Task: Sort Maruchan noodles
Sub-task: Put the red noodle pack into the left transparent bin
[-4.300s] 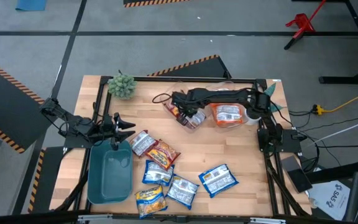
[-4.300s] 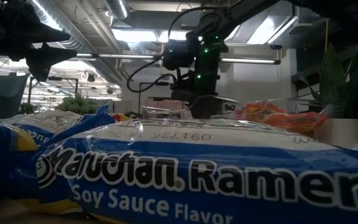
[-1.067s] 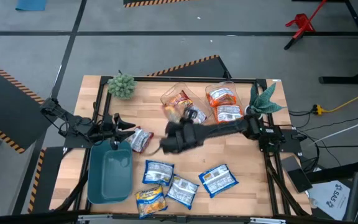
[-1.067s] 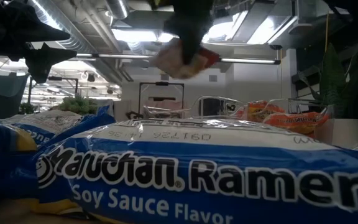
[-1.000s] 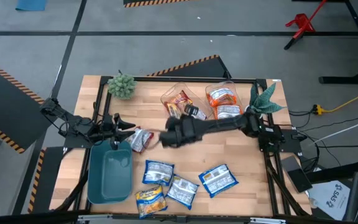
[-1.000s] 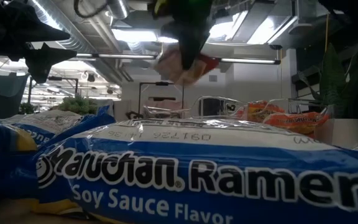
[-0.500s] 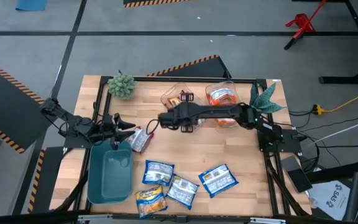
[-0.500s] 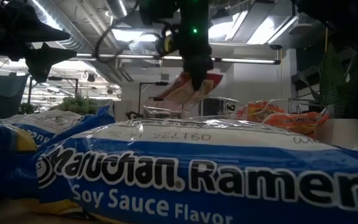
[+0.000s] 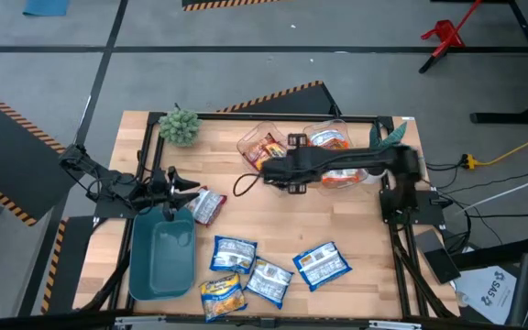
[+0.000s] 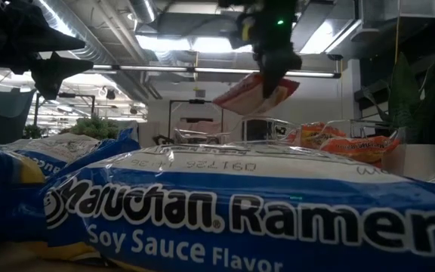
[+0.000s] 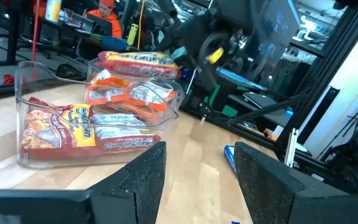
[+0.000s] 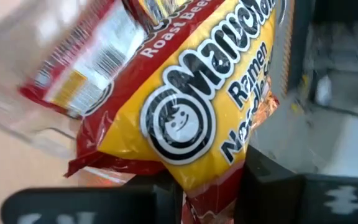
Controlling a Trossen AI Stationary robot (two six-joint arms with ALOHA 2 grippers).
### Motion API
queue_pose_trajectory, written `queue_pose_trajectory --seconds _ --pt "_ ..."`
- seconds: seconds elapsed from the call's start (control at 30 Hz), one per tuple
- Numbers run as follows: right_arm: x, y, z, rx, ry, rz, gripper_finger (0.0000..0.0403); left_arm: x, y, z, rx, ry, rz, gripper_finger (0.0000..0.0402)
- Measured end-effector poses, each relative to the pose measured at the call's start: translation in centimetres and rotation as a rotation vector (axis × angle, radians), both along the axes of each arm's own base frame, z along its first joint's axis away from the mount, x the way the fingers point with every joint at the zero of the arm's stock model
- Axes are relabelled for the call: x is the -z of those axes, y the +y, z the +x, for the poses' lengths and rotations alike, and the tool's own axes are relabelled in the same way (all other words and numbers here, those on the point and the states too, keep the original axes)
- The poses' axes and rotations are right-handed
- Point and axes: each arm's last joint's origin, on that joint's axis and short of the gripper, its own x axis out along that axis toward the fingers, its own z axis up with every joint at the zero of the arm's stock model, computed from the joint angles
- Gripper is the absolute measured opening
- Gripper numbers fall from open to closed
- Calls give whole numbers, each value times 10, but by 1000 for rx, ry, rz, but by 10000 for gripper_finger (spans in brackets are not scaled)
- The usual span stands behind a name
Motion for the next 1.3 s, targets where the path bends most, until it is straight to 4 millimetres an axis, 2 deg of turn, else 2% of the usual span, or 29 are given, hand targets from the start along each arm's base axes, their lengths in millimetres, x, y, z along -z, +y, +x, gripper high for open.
queue_pose_trajectory --seconds 0.07,0.2,0.37,0.47,0.73,0.97,1.13,1.3 --pt "4 -2 -9 -65 -104 0 68 0 0 0 0 -1 -4 185" --pt "30 -6 -19 -150 -205 -9 68 0 0 0 0 -1 -4 185" --pt "67 -7 -29 -187 -95 -29 69 0 1 0 -22 0 -5 185" --pt "77 -8 -33 -206 -61 0 69 0 1 0 -45 1 -6 185" --pt "77 -17 -32 -195 -92 65 78 0 2 0 -80 3 -6 185" --pt "74 -15 -30 -242 -92 125 176 0 2 0 -77 2 -14 185" --pt "57 -14 -29 -241 -51 158 232 0 2 0 -76 2 -13 185" --pt "30 -12 -30 -241 -8 233 249 0 2 0 -75 2 -14 185"
